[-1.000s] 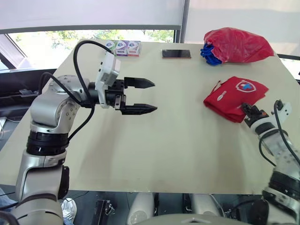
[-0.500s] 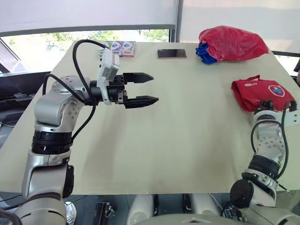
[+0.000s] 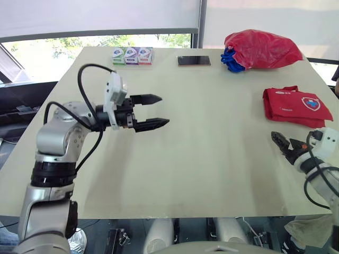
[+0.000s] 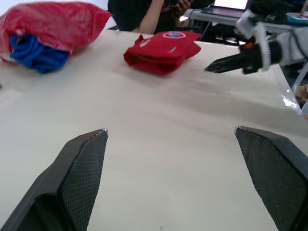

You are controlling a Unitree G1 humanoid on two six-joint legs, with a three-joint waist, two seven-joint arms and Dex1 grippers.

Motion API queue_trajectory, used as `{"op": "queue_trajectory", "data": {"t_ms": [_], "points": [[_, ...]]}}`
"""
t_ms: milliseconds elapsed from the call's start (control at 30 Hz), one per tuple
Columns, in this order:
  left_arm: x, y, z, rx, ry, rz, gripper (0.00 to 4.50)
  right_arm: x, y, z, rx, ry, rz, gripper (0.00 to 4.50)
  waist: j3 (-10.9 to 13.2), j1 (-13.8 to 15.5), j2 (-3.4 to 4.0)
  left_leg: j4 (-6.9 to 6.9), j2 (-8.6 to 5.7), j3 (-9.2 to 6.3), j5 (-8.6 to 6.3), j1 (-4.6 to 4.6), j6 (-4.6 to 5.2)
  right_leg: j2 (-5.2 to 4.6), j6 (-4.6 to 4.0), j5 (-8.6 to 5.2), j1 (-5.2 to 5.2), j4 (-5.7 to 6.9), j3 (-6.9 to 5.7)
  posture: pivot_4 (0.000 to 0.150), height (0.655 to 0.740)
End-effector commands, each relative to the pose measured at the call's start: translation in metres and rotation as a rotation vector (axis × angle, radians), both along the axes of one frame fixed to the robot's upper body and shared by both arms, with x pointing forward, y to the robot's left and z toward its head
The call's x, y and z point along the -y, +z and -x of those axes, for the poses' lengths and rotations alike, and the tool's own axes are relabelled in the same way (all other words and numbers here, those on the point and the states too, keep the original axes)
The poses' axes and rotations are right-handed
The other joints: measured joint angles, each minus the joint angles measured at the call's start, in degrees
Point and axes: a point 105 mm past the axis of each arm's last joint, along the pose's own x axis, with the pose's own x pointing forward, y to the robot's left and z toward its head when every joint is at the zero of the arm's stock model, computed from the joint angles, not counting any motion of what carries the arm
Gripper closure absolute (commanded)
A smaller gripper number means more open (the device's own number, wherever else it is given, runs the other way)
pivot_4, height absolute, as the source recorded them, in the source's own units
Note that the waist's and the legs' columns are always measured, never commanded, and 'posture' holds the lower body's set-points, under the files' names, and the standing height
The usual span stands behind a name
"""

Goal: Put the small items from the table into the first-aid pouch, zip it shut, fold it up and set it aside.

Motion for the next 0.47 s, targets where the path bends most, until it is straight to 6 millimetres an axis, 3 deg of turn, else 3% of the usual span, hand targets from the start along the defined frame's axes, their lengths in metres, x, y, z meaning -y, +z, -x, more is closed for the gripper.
{"op": "queue_trajectory", "data": {"t_ms": [33,100,200,467], "points": [[-0.017,-0.004,0.007,0.015,0.091,-0.003,0.00,-0.028,0.026,0.022,0.164,0.308,0.154,0.05,-0.02,0.10,-0.08,0.00,0.05,0.03,0.00,0.04,0.00,0.02,0.06,-0.03,0.01,0.01,0.00,0.150,0.7400],[-0.023,-0.022,0.017,0.004,0.118,-0.027,0.00,-0.033,0.022,0.039,0.158,0.464,0.223,0.05,-0.02,0.26,-0.10,0.01,0.10,0.02,0.00,0.03,0.00,0.04,0.09,-0.05,0.01,0.00,-0.03,0.150,0.7400],[-0.036,-0.050,0.034,-0.038,0.206,-0.083,0.00,-0.021,0.018,0.051,0.159,0.549,0.275,0.05,-0.02,0.36,-0.35,0.00,0.10,0.07,-0.01,0.04,0.00,-0.28,0.06,-0.05,0.02,-0.02,0.01,0.150,0.7400],[-0.043,-0.079,0.056,-0.048,0.273,-0.119,0.00,0.006,0.008,0.060,0.144,0.590,0.298,0.05,0.07,1.92,-0.47,0.11,0.11,0.08,-0.02,0.09,-0.04,-1.05,-0.01,-0.01,0.00,-0.02,-0.57,0.150,0.7400]]}}
